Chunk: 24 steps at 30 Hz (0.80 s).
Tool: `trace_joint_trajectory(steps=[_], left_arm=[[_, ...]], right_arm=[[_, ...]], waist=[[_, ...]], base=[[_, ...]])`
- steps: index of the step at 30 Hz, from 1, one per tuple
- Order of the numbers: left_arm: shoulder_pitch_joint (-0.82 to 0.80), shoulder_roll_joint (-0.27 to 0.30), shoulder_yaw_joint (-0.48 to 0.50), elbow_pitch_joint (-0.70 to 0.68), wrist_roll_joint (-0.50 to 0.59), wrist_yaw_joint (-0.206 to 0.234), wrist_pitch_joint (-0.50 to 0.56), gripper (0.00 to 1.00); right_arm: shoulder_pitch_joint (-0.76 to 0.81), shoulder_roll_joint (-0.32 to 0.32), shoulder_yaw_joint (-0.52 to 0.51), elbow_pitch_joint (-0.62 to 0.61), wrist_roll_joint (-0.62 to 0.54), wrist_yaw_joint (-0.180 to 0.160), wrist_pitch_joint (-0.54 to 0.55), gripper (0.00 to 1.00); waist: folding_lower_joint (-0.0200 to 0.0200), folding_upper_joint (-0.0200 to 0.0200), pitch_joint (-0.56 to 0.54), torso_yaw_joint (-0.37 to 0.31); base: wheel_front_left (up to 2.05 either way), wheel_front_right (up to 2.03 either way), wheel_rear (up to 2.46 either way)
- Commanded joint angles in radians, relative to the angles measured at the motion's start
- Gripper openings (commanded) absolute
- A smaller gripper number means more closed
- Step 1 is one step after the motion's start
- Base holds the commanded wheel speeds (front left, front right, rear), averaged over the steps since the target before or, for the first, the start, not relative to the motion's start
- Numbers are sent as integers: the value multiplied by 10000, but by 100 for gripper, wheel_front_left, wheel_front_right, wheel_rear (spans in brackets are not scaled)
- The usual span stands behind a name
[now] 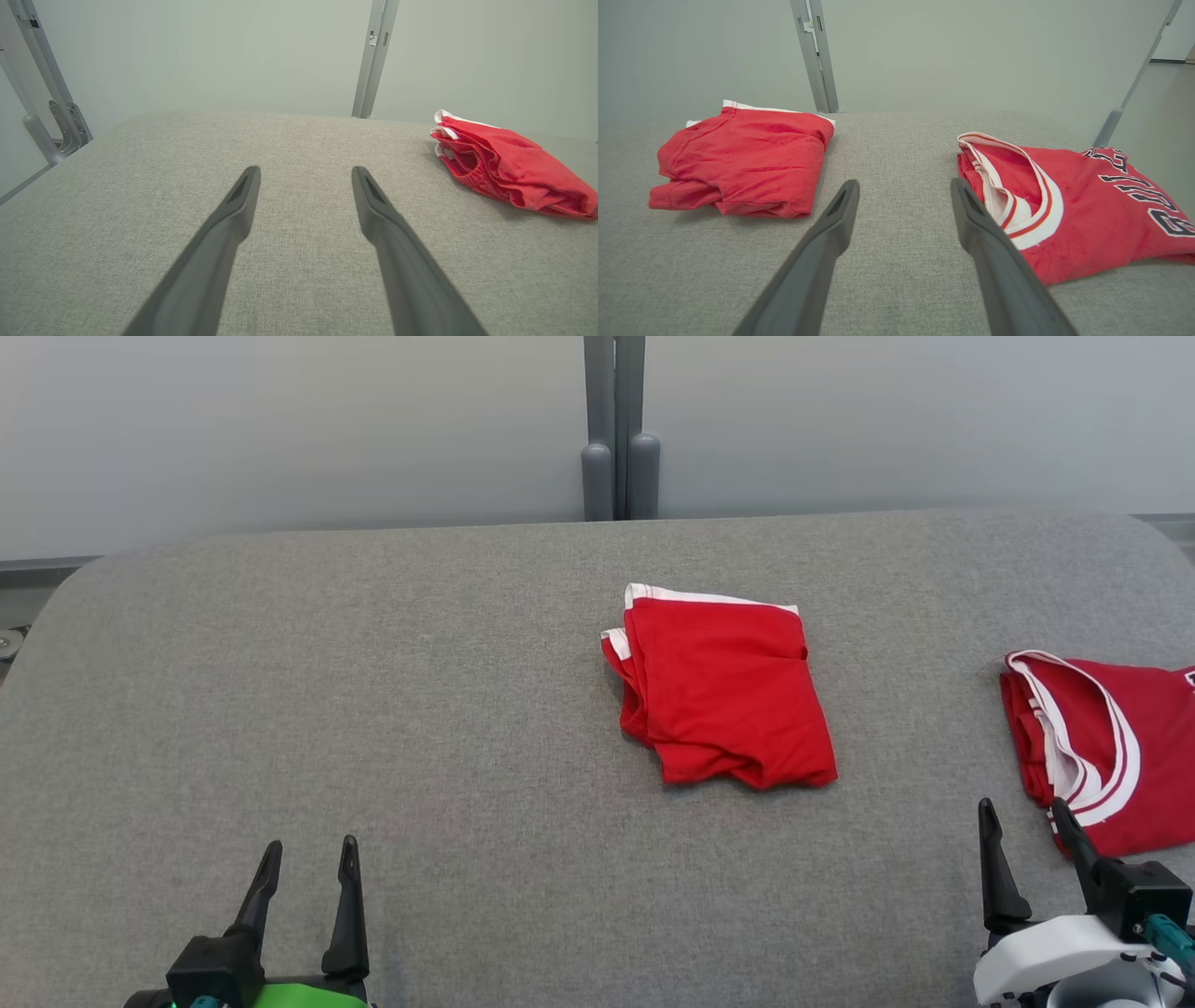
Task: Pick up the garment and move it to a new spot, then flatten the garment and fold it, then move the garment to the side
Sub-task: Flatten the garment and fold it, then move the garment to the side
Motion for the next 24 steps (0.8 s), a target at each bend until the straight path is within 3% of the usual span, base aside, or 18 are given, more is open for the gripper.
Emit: trace_joint_trajectory(steps=[1,12,15,18,24], left_arm=[[121,2,30,-30,75,-39,-1,100],[76,-3,-68,-117,-62,16,-1,100],[-23,-2,-129,-190,-117,81,1,100],[-212,-3,-230,-233,-193,77,-1,100],[-728,-1,-657,-226,-343,22,1,100]], right_arm=[[-21,12,-26,32,-62,-17,-24,100],[-534,135,-282,-82,321,-14,-24,100],[-1189,58,71,93,575,-14,32,100],[-2285,-283,698,191,1046,-15,1027,100],[-4330,-668,1246,951,2073,-9,4078,100]], waist=[[0,0,-22,-2],[0,0,21,8],[0,0,146,11],[0,0,402,38],[0,0,1104,336]], base=[[0,0,0],[0,0,0],[0,0,0],[0,0,0],[0,0,0]])
